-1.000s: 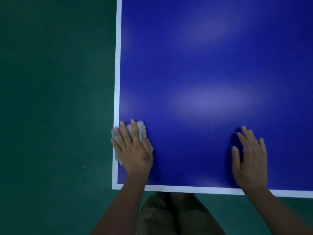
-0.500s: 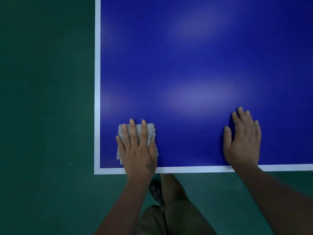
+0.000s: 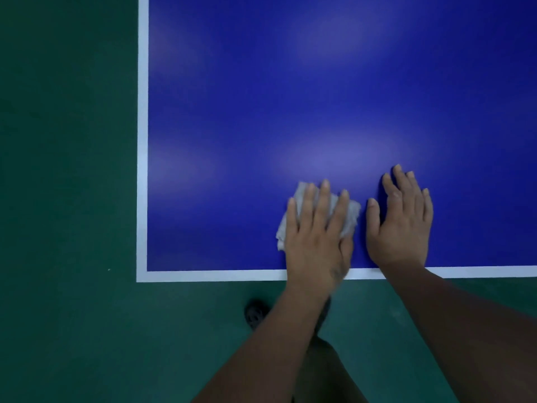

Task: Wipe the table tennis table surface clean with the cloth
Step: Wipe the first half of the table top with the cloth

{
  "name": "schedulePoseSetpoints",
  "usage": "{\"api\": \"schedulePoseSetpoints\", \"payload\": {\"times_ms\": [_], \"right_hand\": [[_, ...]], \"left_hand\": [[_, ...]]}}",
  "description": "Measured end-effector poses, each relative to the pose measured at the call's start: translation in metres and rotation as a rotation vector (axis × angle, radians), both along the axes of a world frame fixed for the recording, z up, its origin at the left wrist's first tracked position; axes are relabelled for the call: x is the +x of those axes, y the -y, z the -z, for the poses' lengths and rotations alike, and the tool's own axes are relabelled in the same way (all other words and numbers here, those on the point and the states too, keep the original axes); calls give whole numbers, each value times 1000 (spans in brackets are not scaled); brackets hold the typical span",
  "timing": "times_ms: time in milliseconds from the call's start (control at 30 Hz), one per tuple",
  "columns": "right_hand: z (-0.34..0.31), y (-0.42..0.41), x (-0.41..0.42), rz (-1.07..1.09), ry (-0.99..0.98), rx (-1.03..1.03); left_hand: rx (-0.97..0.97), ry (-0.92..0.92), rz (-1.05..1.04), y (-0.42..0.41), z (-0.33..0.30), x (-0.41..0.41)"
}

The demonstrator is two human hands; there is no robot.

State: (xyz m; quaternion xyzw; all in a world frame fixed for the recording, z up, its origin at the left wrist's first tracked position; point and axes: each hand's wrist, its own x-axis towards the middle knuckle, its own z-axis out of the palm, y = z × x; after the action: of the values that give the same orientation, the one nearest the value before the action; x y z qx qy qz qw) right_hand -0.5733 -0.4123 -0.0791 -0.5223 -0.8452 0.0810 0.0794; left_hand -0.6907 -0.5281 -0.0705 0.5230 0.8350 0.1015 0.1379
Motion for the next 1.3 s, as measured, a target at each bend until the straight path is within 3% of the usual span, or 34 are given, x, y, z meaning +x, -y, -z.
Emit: {"api": "schedulePoseSetpoints", "payload": {"times_ms": [133,267,400,600,767,1100,1300], "right_hand": [[-2,2,-1,1,-8,-11],[-4,1,-2,-2,-13,-26],[-4,1,-1,-6,-6,-31],[-5,1,-2,3,0,-36],[-6,0,-2,4,17,-46],[-1,1,-1,2,11,6],[3,0,0,-17,-9,43]], "left_hand": [[2,-39,-54,56,5,-15],[-173,-128,-347,104,11,-101],[-159,-83,-609,149,9,-169],[-107,-67,-771,159,11,-125],[-116,-51,-714,139,10,-64],[-63,-66,-377,-18,7,-43],[-69,-61,-142,6,4,30]]}}
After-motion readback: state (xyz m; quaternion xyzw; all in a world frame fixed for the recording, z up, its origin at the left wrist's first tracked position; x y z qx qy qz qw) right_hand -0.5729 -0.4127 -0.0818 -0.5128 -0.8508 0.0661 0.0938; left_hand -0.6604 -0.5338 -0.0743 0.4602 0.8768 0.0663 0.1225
